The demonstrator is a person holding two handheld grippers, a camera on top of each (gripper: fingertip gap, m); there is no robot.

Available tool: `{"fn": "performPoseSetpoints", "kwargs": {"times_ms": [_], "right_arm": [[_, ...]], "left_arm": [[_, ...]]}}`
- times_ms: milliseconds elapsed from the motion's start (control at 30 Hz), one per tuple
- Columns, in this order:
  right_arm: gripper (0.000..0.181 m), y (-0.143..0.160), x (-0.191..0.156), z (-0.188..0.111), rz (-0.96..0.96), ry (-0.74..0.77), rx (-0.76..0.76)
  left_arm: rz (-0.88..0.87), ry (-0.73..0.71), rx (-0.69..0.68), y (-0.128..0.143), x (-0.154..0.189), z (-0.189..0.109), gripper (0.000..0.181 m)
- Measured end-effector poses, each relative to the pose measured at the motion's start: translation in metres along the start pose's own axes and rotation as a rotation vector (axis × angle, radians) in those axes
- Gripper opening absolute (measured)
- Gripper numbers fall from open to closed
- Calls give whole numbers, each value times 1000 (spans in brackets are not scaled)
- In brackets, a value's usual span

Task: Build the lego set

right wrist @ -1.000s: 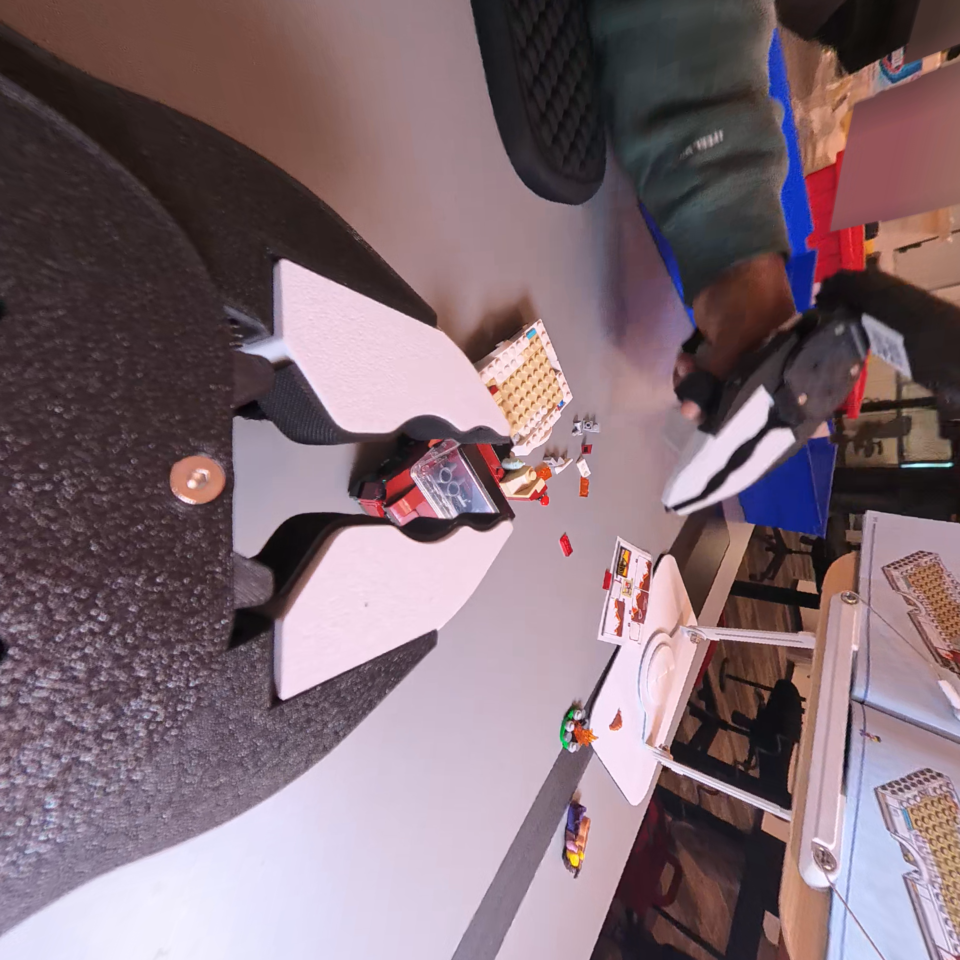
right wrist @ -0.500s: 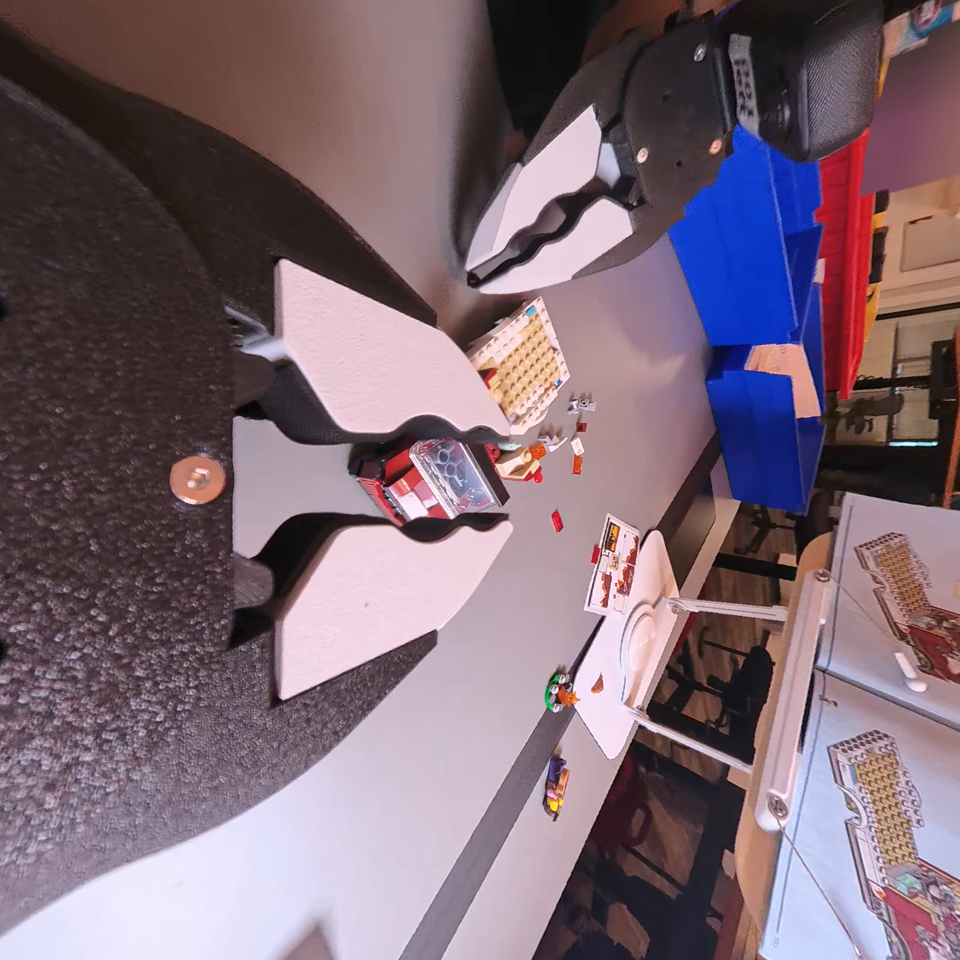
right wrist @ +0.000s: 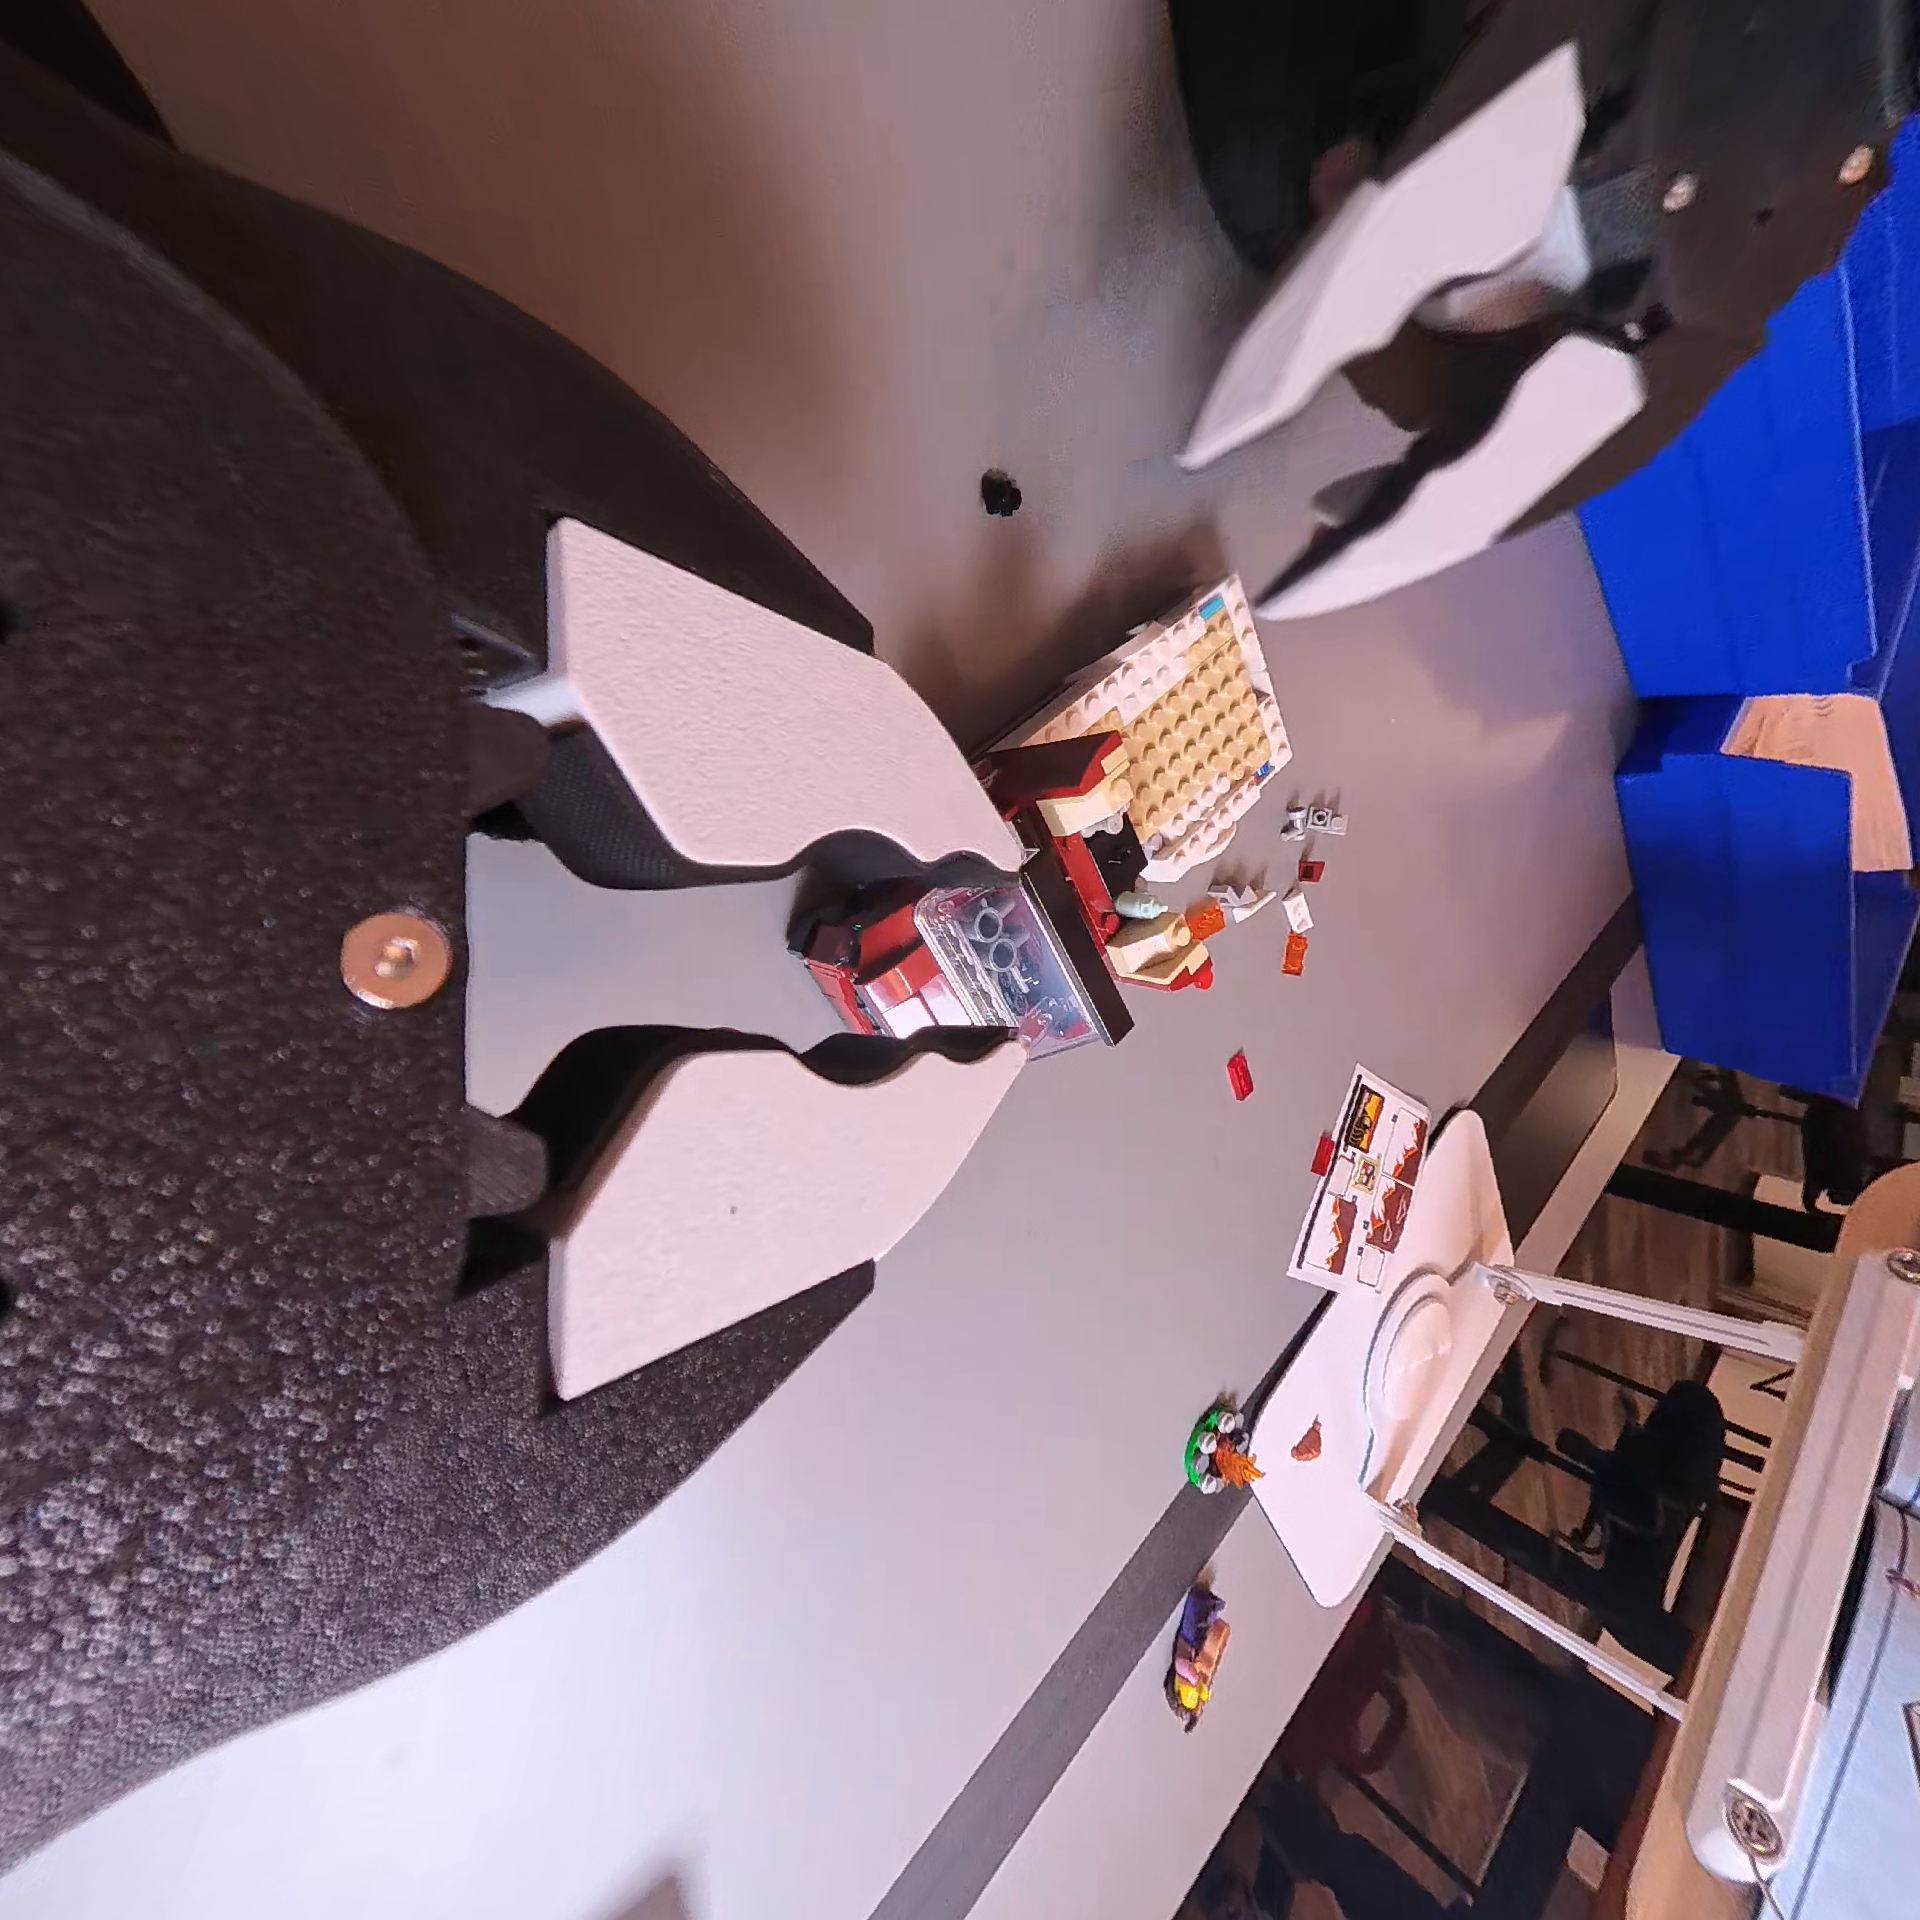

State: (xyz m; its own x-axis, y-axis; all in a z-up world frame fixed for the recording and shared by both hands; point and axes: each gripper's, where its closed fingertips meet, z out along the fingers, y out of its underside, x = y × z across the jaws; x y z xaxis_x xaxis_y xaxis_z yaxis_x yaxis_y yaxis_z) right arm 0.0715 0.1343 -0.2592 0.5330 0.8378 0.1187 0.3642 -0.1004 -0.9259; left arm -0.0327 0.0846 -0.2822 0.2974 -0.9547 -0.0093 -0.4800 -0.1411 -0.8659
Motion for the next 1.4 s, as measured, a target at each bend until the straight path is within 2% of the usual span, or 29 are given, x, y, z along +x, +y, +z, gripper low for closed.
{"fn": "performPoseSetpoints", "kwargs": {"times_ms": [67,167,267,333,500,567,733,833,1000,1200,1400], "right_arm": [[25,2,0,0,-3,-1,-15],[25,11,-1,-2,-28,-22,-73],[26,30,-11,-7,-52,-107,-209],[26,42,-21,-12,-77,-166,-296],[25,62,-41,-18,-88,-256,-448],[24,66,-45,-17,-100,-264,-491],[18,74,-49,-11,-142,-249,-572],[5,73,-51,-7,-163,-241,-582],[5,60,-56,-6,-200,-237,-506],[5,12,-88,9,-290,-278,-249],[5,4,-110,29,-391,-268,-174]], "left_arm": [[-21,-85,52,-3,-28,-14,37],[-57,-129,7,15,-55,-21,54],[-62,-104,-59,35,-59,-14,71],[-44,-99,-91,42,-58,-8,74],[19,-145,-129,45,-60,-3,65],[21,-161,-124,43,-63,-2,53],[-6,-174,-121,44,-65,-2,51],[-11,-181,-87,39,-65,-7,51],[-8,-158,7,20,-54,-15,43],[-37,84,76,2,1,-4,30],[-198,304,70,-3,38,0,23]]}}
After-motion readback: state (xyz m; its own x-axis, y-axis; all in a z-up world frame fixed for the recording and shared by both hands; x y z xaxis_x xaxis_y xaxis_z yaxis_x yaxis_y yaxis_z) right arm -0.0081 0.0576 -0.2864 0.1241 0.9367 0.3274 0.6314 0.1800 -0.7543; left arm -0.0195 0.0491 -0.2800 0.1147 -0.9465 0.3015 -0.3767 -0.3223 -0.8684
